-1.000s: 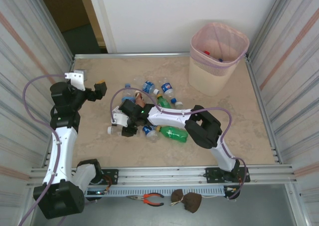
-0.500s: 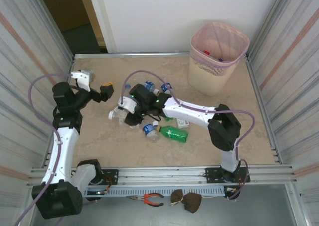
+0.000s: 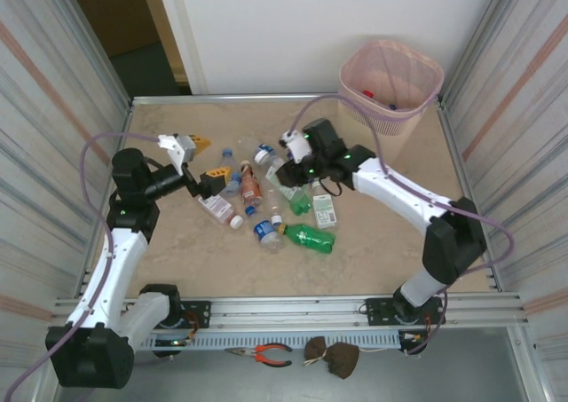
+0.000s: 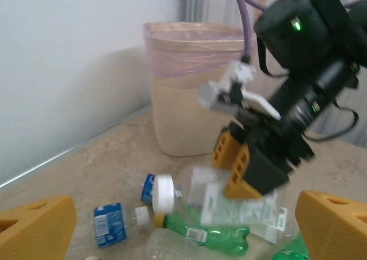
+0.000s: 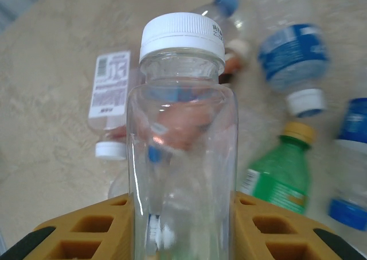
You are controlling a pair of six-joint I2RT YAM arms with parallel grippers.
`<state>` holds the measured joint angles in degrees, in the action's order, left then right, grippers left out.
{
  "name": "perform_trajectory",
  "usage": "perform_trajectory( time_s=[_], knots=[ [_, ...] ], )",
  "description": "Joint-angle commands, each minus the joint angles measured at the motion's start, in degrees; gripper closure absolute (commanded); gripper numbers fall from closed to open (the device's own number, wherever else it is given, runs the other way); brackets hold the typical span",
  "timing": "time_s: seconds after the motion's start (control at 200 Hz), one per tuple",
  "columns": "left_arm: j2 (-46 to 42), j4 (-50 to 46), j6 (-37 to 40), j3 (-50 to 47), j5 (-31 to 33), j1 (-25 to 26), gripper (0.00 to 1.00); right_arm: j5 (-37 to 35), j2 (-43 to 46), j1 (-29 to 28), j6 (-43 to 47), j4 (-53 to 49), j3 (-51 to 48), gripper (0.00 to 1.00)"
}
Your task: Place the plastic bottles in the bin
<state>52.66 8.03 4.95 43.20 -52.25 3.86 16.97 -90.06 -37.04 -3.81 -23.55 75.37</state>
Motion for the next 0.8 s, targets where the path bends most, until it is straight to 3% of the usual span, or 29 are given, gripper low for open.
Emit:
perform_trajectory(
  time_s=[0.0, 0.225, 0.486, 0.792],
  knots=[
    [-0.59, 2.51, 2.12, -0.83, -3.26, 2.32, 0.01, 1.21, 6.10, 2.87, -4.16, -1.37, 0.02, 0.64],
    [0.15, 0.08, 3.99, -0.24, -1.89, 6.10, 0.01, 2.00, 11.20, 10.37, -6.65, -5.46, 6.48, 0.62],
    [-0.37, -0.91, 4.55, -0.13, -0.47, 6.51, 0.01, 1.90, 10.43, 19.81, -7.12, -8.59, 17.38, 0.62],
    [-0.44, -1.18, 4.76, -0.13, 0.49, 6.69, 0.01, 3.02, 3.87, 30.92, 6.31, -12.09, 28.62, 0.64]
  ],
)
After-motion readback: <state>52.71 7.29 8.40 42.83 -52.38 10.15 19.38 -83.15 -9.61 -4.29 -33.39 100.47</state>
